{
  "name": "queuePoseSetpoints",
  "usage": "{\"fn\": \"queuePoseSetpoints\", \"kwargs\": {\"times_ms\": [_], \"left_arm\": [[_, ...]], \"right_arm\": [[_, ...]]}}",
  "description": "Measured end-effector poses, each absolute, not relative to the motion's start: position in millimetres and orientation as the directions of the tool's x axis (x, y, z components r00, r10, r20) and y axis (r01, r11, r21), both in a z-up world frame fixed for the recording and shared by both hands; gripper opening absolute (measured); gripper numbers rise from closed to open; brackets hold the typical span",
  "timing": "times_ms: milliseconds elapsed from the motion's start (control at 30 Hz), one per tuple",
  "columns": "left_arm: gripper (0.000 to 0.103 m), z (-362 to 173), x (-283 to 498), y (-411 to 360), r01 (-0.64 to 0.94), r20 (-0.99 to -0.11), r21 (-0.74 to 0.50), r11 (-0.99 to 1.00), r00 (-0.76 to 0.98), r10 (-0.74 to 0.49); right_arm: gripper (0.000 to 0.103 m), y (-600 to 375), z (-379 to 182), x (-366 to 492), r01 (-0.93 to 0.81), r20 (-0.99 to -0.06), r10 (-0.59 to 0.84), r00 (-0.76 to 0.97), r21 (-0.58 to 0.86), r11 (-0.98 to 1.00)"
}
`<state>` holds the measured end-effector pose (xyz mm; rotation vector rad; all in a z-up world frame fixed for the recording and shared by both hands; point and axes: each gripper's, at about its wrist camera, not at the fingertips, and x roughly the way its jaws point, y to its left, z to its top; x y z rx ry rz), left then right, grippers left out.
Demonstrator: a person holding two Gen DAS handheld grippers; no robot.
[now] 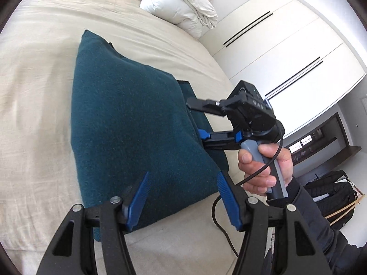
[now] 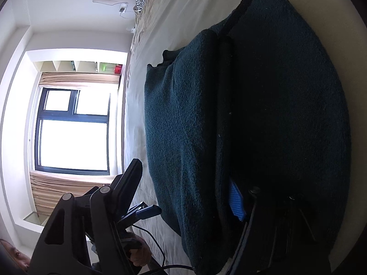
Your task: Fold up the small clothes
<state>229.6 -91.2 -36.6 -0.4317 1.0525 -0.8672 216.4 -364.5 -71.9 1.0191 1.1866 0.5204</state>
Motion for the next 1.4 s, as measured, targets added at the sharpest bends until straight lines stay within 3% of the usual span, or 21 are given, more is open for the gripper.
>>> {"fn": "queuePoseSetpoints", "kwargs": {"times_ms": [33, 200, 267, 433, 667, 833, 967, 1233, 1400], "left_arm": [[0.063, -36.9, 232.4, -86.2, 0.398, -0.568, -0.687, 0.608, 0.227, -0.791], [0.063, -44.2, 244.5, -75.8, 0.350, -0.584, -0.699, 0.623, 0.223, -0.780], [0.063, -40.2, 244.3, -68.6, 0.357, -0.584, -0.697, 0.622, 0.222, -0.781], [0.063, -38.2, 244.0, -87.9, 0.388, -0.589, -0.682, 0.620, 0.211, -0.780], [0.063, -26.3, 250.1, -108.6, 0.432, -0.578, -0.665, 0.609, 0.217, -0.786], [0.063, -30.1, 253.6, -121.1, 0.435, -0.598, -0.654, 0.619, 0.203, -0.775], [0.063, -38.4, 254.7, -128.2, 0.432, -0.615, -0.648, 0.627, 0.190, -0.766], [0.063, -40.5, 251.8, -131.2, 0.442, -0.632, -0.626, 0.643, 0.196, -0.750], [0.063, -37.8, 242.6, -133.1, 0.467, -0.639, -0.599, 0.651, 0.211, -0.739]], "right_arm": [[0.057, -355.5, -74.5, 221.1, 0.160, -0.525, 0.789, 0.319, 0.850, 0.501], [0.016, -348.4, -79.4, 221.1, 0.170, -0.618, 0.727, 0.301, 0.784, 0.597], [0.014, -354.2, -73.7, 218.9, 0.163, -0.638, 0.700, 0.321, 0.765, 0.623], [0.012, -352.6, -57.7, 221.6, 0.121, -0.670, 0.638, 0.380, 0.719, 0.684], [0.012, -378.1, -33.7, 219.7, 0.096, -0.648, 0.605, 0.463, 0.715, 0.692], [0.012, -412.3, -66.9, 207.3, 0.190, -0.688, 0.568, 0.451, 0.696, 0.692], [0.011, -427.0, -92.7, 201.0, 0.214, -0.640, 0.619, 0.455, 0.754, 0.622], [0.015, -436.4, -92.0, 199.7, 0.265, -0.637, 0.626, 0.450, 0.764, 0.588], [0.018, -435.9, -59.4, 172.4, 0.267, -0.732, 0.471, 0.492, 0.641, 0.719]]}}
